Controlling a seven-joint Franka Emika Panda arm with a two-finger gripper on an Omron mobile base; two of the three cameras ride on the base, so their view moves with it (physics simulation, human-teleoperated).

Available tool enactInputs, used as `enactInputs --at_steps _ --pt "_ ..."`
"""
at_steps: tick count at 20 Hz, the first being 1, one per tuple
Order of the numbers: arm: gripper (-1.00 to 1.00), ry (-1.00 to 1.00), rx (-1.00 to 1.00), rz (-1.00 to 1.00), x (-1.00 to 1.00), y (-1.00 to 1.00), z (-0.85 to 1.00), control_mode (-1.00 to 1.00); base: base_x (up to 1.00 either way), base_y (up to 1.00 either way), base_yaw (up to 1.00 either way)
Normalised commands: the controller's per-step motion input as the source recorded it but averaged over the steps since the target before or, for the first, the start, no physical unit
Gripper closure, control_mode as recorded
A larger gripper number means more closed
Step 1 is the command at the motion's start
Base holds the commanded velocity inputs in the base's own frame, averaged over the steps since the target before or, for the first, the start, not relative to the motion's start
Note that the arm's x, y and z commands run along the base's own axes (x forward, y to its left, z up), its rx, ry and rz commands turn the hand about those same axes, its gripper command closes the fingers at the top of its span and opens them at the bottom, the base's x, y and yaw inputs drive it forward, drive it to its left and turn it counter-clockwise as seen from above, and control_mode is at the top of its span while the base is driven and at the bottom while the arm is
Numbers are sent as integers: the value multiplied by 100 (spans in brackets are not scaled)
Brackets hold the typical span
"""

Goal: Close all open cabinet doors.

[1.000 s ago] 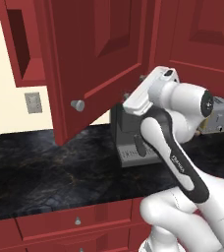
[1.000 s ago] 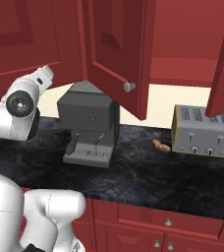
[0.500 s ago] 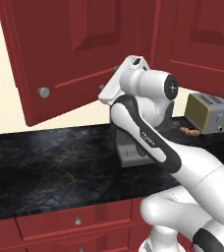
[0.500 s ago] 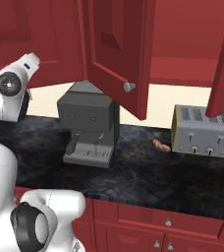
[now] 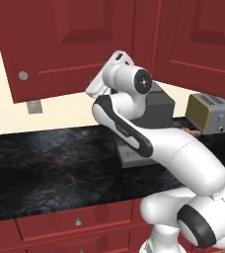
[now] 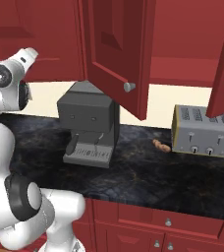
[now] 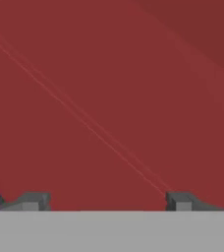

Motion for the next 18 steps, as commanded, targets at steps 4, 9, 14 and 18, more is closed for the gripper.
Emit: enactInputs --at_steps 4,9,14,18 --pt "-100 0 -12 -25 54 60 2 -100 0 0 0" --pt "-100 1 -9 -29 35 47 11 -100 0 0 0" --pt "-100 5 -4 -27 27 31 15 -100 0 0 0" --pt "-100 7 0 -18 36 12 19 -100 0 0 0"
